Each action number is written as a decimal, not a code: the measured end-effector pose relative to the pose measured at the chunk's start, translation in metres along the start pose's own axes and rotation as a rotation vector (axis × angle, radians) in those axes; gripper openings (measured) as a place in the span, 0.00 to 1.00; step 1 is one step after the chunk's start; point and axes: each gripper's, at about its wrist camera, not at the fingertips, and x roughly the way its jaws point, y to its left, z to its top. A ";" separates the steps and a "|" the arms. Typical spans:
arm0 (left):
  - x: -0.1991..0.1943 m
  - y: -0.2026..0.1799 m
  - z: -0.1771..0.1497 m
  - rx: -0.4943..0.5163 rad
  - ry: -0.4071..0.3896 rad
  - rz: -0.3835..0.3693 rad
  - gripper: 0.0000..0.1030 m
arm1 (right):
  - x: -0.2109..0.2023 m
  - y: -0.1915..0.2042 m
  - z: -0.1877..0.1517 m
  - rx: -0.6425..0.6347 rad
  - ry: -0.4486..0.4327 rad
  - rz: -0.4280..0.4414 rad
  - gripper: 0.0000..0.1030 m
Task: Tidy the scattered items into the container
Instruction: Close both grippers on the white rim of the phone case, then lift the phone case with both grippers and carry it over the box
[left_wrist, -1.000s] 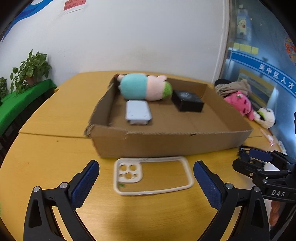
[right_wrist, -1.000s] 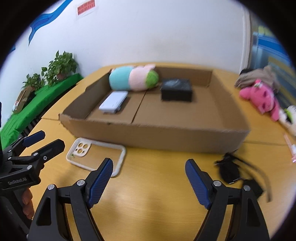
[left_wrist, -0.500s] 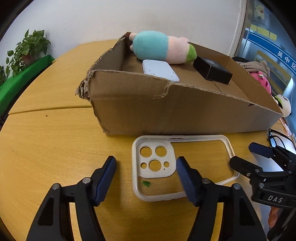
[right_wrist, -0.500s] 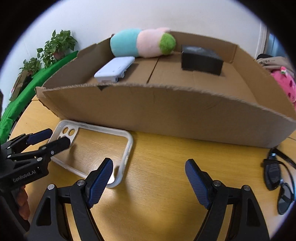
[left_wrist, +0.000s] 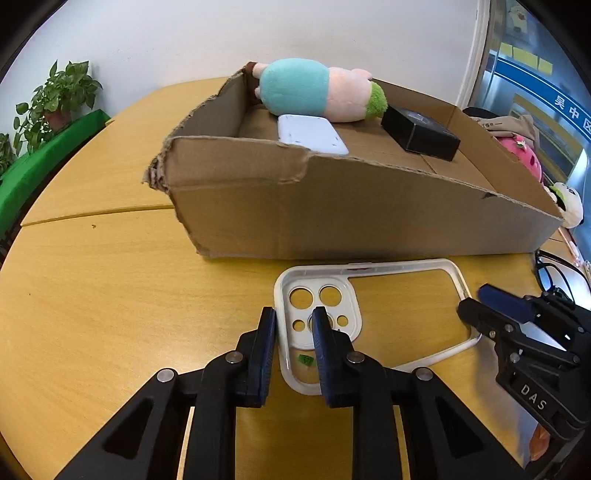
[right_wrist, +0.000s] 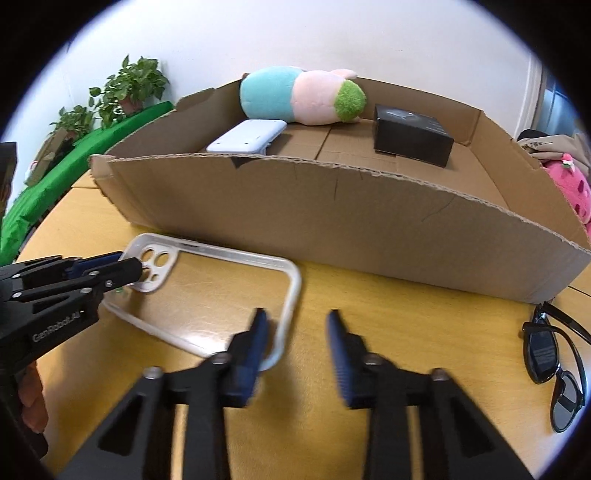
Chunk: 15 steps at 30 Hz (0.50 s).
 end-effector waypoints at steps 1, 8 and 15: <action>0.000 -0.003 0.000 0.005 0.002 0.001 0.20 | -0.001 -0.001 -0.001 0.003 0.002 0.014 0.07; -0.025 -0.028 -0.005 0.010 -0.031 -0.034 0.05 | -0.027 -0.027 -0.016 0.036 -0.031 0.015 0.06; -0.082 -0.061 0.010 0.026 -0.182 -0.103 0.05 | -0.091 -0.048 -0.018 0.055 -0.164 -0.042 0.06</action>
